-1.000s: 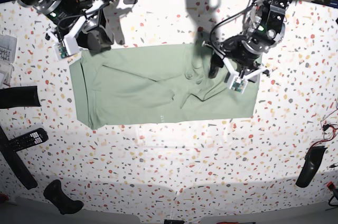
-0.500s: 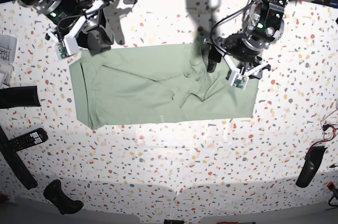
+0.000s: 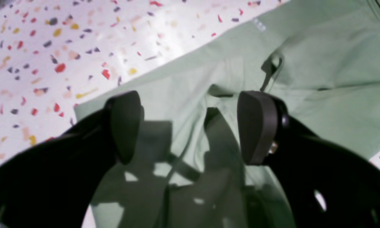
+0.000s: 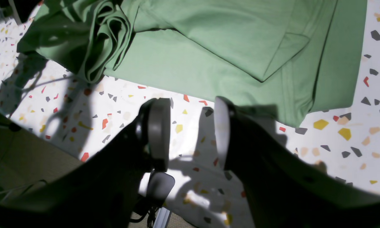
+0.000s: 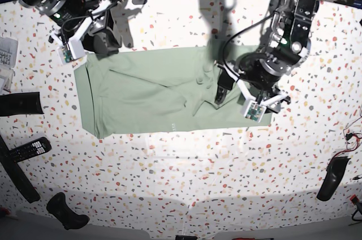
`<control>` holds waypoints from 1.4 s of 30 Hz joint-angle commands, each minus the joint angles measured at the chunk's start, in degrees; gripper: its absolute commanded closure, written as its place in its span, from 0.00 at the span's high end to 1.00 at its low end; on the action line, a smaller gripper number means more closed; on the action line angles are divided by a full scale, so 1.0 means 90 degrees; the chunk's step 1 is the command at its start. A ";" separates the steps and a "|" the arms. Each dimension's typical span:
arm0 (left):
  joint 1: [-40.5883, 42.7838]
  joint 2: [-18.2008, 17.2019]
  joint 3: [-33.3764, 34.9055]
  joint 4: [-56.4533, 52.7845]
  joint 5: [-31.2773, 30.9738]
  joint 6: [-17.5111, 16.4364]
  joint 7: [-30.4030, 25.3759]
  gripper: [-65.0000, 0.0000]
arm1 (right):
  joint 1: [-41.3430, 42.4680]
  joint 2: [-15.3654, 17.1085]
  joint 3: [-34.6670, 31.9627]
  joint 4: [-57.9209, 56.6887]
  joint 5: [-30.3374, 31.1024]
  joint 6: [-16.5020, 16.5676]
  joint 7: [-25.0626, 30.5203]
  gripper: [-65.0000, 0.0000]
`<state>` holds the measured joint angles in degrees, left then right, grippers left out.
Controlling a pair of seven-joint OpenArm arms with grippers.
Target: Fold the T-shirt properly
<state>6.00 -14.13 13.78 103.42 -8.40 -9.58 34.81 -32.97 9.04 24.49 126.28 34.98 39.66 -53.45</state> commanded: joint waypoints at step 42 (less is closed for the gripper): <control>-0.0136 -0.0002 -0.0015 0.0301 -0.0029 -0.0002 0.0185 0.68 | 0.4065 0.0665 0.0546 -0.4855 -0.1647 -0.0214 0.0512 0.72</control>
<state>5.54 -14.11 13.82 105.01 -8.62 -9.63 37.78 2.57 14.44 29.34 81.58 19.42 37.50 -50.00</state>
